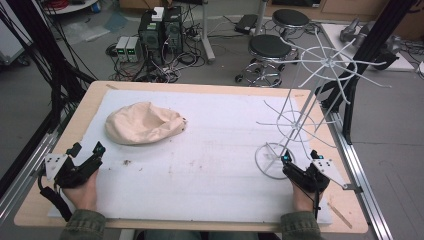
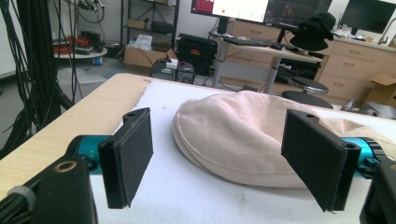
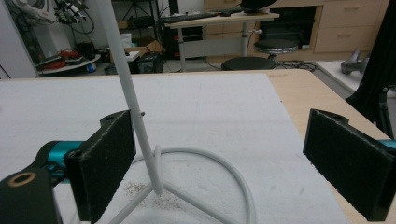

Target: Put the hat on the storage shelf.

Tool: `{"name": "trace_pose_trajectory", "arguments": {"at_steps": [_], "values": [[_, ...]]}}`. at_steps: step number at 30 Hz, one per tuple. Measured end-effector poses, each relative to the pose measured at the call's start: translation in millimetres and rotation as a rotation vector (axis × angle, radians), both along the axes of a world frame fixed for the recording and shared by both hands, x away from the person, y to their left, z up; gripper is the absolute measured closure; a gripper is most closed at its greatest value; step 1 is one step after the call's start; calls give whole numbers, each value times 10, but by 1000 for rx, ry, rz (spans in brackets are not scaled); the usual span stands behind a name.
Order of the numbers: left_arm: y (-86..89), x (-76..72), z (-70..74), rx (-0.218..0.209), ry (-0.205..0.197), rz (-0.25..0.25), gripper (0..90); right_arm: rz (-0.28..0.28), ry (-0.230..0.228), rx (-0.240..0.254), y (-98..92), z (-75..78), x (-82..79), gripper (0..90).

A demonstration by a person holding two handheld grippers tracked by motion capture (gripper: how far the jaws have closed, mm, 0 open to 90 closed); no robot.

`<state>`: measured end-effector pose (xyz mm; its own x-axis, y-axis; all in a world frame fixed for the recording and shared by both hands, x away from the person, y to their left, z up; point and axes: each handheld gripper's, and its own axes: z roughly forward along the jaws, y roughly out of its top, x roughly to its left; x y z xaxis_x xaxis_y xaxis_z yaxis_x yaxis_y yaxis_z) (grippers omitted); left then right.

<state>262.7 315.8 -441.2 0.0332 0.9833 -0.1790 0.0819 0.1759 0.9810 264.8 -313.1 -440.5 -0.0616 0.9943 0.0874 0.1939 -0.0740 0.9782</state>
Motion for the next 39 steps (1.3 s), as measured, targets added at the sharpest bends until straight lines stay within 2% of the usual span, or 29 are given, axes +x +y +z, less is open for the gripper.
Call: {"name": "trace_pose_trajectory", "arguments": {"at_steps": [35, 39], "values": [[-5, 13, -6, -12, 3, -14, 250, 0, 8, 10, -3, -6, -4, 84], [12, 21, 2, -24, -1, -20, 250, 1, 7, 13, -8, -9, 1, 84]]}}
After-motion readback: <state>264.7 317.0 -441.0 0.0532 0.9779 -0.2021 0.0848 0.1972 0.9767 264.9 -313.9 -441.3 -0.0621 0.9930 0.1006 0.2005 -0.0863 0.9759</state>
